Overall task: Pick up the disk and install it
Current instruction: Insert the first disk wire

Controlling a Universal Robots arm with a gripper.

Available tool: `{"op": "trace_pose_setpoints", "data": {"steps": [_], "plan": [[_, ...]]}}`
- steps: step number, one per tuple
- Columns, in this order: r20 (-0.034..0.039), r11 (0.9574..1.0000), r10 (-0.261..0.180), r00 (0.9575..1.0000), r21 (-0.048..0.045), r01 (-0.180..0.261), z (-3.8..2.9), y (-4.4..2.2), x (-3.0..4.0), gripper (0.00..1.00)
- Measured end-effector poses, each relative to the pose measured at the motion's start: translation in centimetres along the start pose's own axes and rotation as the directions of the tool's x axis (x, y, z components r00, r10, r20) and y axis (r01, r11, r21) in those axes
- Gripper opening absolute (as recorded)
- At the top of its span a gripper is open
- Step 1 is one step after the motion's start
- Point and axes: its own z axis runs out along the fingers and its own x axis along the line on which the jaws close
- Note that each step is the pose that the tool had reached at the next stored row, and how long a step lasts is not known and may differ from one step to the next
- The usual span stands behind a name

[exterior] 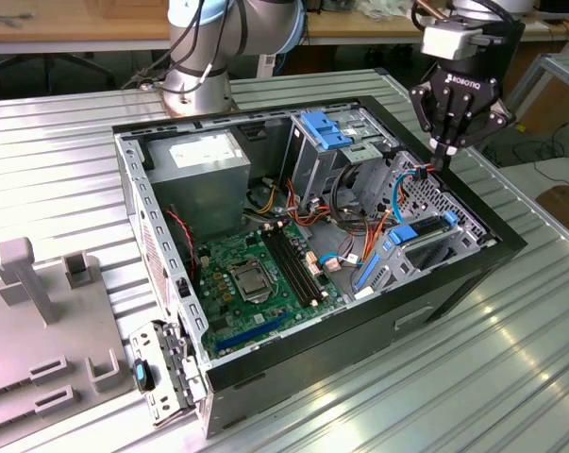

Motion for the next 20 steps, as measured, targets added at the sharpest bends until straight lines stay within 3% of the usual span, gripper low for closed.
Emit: {"op": "trace_pose_setpoints", "data": {"steps": [1, 5, 6, 8, 9, 12, 15, 19, 20], "plan": [[-0.0043, 0.9994, -0.033, 0.9995, 0.0080, 0.033, 0.00, 0.00, -0.01, 0.11], [-0.0197, 0.9954, -0.094, 0.9954, 0.0203, 0.094, 0.01, -0.01, -0.03, 0.11], [-0.0291, 0.9929, -0.116, 0.9928, 0.0232, 0.117, 0.00, -0.02, -0.06, 0.11], [-0.0582, 0.9905, -0.136, 0.9891, 0.0172, 0.137, -0.10, -0.26, -0.52, 0.11], [-0.0619, 0.9899, -0.139, 0.9883, 0.0167, 0.141, -0.17, -0.46, -1.00, 0.11], [-0.0674, 0.9883, -0.150, 0.9864, 0.0175, 0.151, -0.20, -0.59, -1.43, 0.11], [-0.0687, 0.9828, -0.181, 0.9811, 0.0260, 0.183, -0.17, -0.60, -1.51, 0.11], [-0.0714, 0.9700, -0.237, 0.9690, 0.0403, 0.240, -0.07, -0.61, -1.56, 0.11], [-0.0728, 0.9631, -0.261, 0.9625, 0.0468, 0.265, -0.02, -0.61, -1.58, 0.11]]}}
